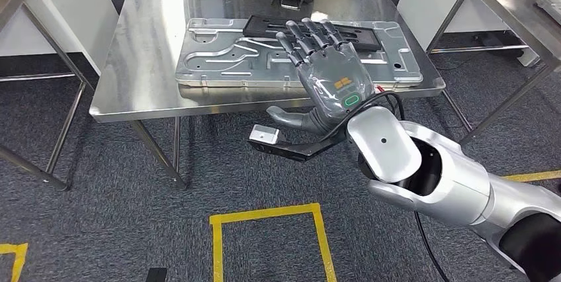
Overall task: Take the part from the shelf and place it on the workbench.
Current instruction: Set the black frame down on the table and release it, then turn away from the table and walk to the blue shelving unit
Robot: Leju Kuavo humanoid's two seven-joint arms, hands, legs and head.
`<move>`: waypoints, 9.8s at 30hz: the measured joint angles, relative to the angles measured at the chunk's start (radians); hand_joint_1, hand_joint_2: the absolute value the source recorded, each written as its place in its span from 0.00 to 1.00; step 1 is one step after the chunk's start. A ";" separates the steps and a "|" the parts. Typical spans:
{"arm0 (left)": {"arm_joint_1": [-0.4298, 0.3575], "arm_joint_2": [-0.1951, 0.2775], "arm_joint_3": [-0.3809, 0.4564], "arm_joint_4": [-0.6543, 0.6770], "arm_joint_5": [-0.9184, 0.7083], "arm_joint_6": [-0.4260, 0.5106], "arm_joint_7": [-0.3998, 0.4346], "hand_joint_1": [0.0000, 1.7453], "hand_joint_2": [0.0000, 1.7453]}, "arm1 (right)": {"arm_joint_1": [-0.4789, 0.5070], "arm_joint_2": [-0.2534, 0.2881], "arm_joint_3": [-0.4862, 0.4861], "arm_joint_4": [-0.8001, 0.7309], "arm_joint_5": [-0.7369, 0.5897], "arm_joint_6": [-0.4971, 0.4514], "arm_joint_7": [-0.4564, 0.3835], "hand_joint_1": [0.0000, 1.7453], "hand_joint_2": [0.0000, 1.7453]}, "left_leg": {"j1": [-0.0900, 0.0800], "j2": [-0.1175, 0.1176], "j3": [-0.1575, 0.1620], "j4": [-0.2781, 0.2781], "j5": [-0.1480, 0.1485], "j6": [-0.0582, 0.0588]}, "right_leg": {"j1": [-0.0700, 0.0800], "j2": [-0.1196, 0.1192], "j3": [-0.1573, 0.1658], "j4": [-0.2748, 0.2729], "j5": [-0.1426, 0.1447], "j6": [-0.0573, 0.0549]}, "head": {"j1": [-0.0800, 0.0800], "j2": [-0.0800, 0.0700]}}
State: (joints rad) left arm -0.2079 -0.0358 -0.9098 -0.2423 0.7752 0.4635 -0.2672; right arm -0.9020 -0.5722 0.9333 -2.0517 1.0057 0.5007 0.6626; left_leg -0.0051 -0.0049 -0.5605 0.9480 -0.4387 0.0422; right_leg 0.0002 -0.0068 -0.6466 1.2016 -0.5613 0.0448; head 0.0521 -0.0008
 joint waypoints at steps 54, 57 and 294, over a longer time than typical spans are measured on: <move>-0.001 0.002 0.000 0.000 0.000 0.005 0.003 0.00 1.00 | 0.012 -0.006 -0.018 -0.008 0.000 -0.010 0.000 0.00 0.00 | -0.003 -0.002 0.054 -0.001 -0.051 -0.006 | 0.000 -0.006 0.049 -0.242 0.139 -0.015 | -0.010 0.000; -0.002 0.001 0.000 0.000 0.000 0.005 0.004 0.00 1.00 | 0.013 -0.008 -0.018 -0.008 0.000 -0.011 0.000 0.00 0.00 | -0.001 0.000 0.028 -0.003 -0.027 0.007 | -0.003 -0.002 -0.012 -0.073 0.014 -0.001 | -0.001 0.000; 0.026 0.040 0.000 0.011 0.035 0.037 -0.061 0.00 0.00 | 0.319 -0.108 -0.197 -0.192 0.209 -0.197 -0.026 0.00 1.00 | 0.013 0.059 -0.071 0.152 -0.064 -0.062 | -0.010 -0.070 0.110 -0.239 0.078 -0.031 | -0.013 0.000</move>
State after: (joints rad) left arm -0.1819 0.0041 -0.9102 -0.2311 0.8103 0.5003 -0.3278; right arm -0.5831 -0.6799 0.7365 -2.2437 1.2145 0.3037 0.6368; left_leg 0.0081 0.0543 -0.6314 1.1002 -0.5022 -0.0198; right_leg -0.0097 -0.0767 -0.5361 0.9627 -0.4837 0.0140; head 0.0388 -0.0008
